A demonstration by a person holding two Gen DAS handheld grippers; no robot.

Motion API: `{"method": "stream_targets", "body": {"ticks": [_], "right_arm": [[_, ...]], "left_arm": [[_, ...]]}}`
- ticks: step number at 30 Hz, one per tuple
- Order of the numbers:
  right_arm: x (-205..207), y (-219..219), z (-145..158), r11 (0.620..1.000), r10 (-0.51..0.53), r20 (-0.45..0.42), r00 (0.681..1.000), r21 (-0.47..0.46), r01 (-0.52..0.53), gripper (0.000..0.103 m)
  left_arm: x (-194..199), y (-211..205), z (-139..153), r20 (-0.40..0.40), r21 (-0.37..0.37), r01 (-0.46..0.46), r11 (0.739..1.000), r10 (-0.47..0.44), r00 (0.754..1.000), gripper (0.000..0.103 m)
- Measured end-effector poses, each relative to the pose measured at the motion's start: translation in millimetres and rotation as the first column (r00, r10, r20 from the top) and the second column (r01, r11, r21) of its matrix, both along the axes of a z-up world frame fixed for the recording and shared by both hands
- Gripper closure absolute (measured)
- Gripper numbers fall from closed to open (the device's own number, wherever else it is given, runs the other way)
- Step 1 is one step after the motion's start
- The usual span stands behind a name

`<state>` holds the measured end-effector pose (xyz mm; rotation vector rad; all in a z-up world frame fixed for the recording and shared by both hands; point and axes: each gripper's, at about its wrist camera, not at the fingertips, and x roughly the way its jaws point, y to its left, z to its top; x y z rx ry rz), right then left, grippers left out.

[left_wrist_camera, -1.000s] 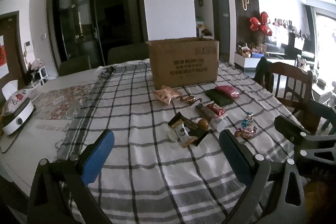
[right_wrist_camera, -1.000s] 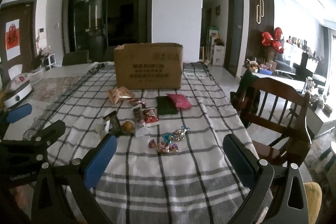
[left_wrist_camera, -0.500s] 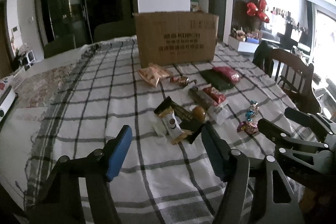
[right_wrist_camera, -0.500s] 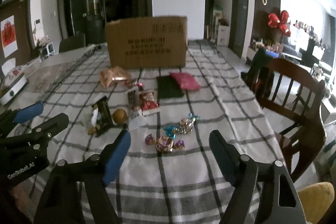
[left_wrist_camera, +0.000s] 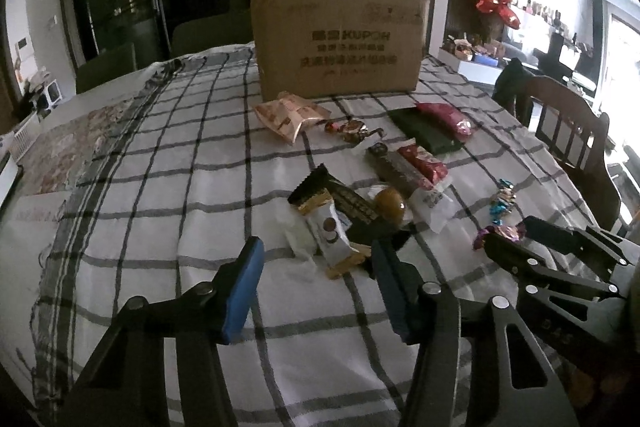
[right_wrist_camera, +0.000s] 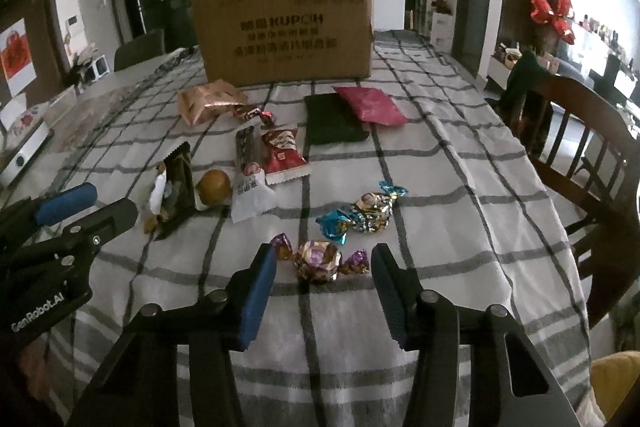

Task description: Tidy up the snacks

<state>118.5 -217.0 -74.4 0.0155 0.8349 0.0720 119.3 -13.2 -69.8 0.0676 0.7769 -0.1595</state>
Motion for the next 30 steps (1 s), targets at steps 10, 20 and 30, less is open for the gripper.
{"method": "stream_targets", "body": {"ticks": [10, 20, 30], "right_arm": [[7, 3, -3, 1.0, 0.01, -0.011, 1.0, -0.022, -0.01, 0.066], [5, 5, 0, 0.999, 0.022, 0.01, 1.0, -0.029, -0.022, 0.07], [2, 15, 14, 0.997, 0.068, 0.061, 0.996, -0.027, -0.067, 0.07]], "left_arm": [[15, 0, -3, -0.003, -0.016, 0.003, 1.0, -0.003, 1.0, 0.062], [21, -7, -3, -0.004, -0.045, 0.015, 0.999, -0.015, 1.0, 0.07], [32, -5, -16, -0.085, -0.119, -0.011, 0.993, 0.001, 0.996, 0.076]]}}
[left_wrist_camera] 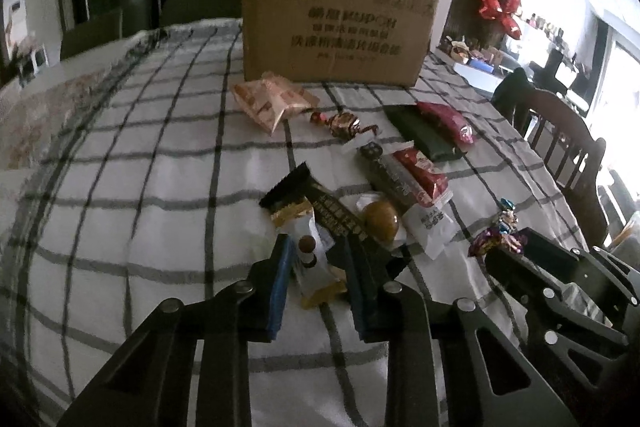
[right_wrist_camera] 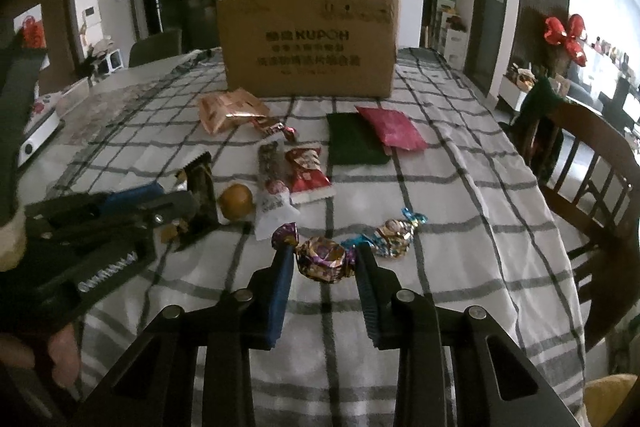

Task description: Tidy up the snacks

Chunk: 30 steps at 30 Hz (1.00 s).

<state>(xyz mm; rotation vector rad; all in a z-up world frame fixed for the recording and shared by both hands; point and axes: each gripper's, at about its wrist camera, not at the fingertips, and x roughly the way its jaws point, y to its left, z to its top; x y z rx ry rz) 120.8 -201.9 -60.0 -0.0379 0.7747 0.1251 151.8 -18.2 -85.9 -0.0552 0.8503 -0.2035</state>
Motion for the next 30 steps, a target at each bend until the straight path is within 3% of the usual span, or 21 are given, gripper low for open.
{"method": "stream_targets", "body": {"ticks": [11, 20, 30], "right_arm": [[7, 11, 14, 0.998, 0.045, 0.046, 0.998, 0.03, -0.046, 0.07], [6, 14, 15, 0.998, 0.053, 0.053, 0.997, 0.037, -0.055, 0.07], [2, 20, 30, 0.996, 0.071, 0.096, 0.993, 0.046, -0.076, 0.07]], "left_arm": [[4, 8, 0, -0.007, -0.044, -0.019, 0.999, 0.019, 1.0, 0.077], [4, 5, 0, -0.001, -0.05, 0.004, 0.999, -0.004, 1.0, 0.09], [-6, 12, 18, 0.043, -0.079, 0.009, 0.997, -0.006, 0.999, 0.092]]}}
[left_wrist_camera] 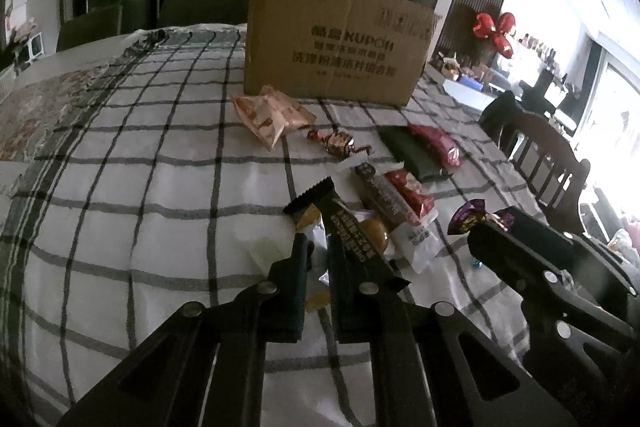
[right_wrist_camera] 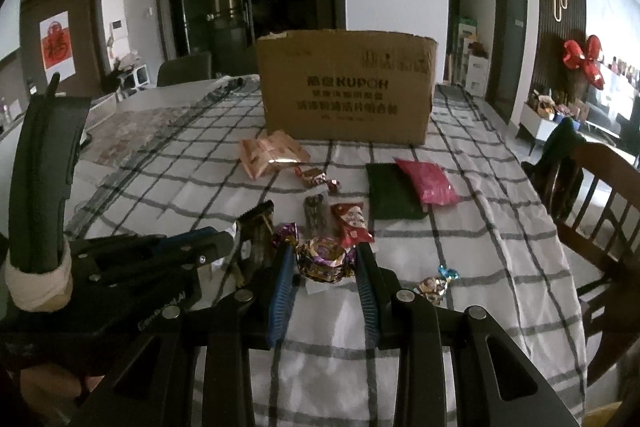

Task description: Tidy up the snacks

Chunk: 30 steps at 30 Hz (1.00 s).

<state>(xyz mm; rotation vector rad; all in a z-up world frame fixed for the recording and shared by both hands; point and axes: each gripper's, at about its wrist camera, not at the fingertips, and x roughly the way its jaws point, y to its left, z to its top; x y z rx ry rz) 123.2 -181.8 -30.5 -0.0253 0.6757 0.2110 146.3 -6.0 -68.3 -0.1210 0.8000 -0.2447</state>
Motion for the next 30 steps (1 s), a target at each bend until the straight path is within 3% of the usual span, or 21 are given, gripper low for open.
{"method": "stream_targets", "body": {"ticks": [16, 30], "right_arm": [[27, -6, 44, 0.998, 0.007, 0.121, 0.993, 0.067, -0.015, 0.07], [116, -15, 84, 0.994, -0.011, 0.183, 0.983, 0.109, -0.01, 0.07]], "left_arm": [[18, 6, 77, 0.193, -0.028, 0.014, 1.0, -0.008, 0.981, 0.093], [93, 4, 128, 0.289, -0.039, 0.023, 0.999, -0.01, 0.957, 0.093]]}}
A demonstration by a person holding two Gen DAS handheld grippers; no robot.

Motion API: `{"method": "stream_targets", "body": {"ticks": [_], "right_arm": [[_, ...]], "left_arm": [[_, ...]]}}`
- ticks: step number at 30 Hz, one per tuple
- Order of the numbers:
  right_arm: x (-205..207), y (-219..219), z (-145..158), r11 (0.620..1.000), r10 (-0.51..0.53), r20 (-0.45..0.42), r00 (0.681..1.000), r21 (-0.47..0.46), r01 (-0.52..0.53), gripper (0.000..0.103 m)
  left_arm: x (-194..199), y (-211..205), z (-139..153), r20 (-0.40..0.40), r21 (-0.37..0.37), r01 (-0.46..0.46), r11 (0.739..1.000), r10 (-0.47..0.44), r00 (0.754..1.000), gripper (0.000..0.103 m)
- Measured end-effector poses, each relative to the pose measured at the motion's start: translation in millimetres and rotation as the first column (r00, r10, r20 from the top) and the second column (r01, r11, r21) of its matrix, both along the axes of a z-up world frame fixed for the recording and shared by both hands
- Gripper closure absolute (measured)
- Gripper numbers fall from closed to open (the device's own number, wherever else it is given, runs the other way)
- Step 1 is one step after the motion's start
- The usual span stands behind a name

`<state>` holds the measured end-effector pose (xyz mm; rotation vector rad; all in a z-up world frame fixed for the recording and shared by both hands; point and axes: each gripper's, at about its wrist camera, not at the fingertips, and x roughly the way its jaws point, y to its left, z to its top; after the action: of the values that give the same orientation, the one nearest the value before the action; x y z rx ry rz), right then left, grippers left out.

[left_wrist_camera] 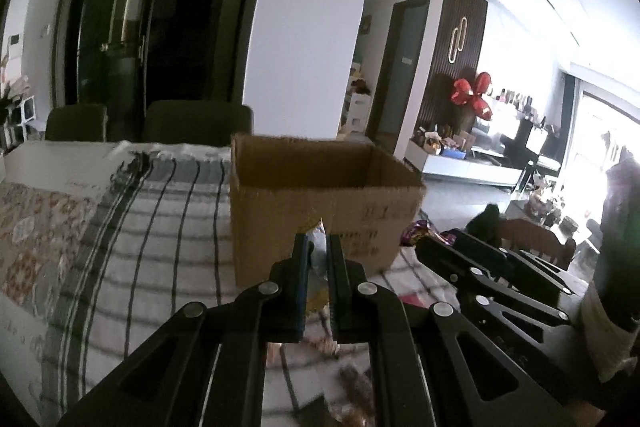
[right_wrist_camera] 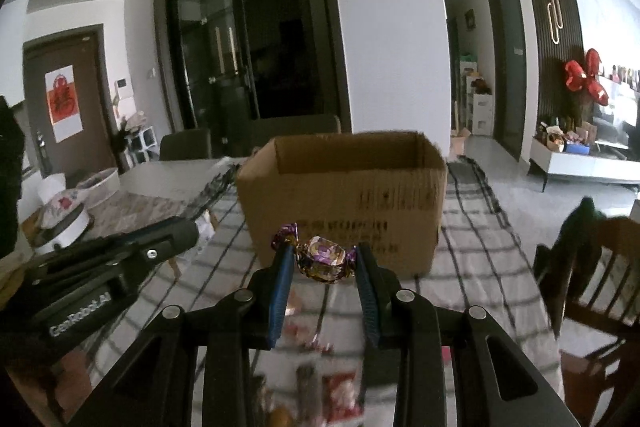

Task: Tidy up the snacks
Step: 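Carry both held snacks over the cardboard box and open both grippers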

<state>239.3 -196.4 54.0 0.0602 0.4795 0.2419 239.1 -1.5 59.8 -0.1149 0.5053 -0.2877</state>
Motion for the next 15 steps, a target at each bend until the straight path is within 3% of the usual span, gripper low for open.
{"method": "stream_targets", "body": {"ticks": [8, 15], "right_arm": [[57, -5, 26, 1.0, -0.012, 0.019, 1.0, -0.004, 0.012, 0.07], [111, -9, 33, 0.999, -0.039, -0.014, 0.999, -0.025, 0.039, 0.07]], "left_arm": [[52, -8, 25, 0.05, 0.045, -0.001, 0.999, -0.002, 0.999, 0.093], [105, -16, 29, 0.017, 0.07, 0.021, 0.997, -0.022, 1.0, 0.092]]}}
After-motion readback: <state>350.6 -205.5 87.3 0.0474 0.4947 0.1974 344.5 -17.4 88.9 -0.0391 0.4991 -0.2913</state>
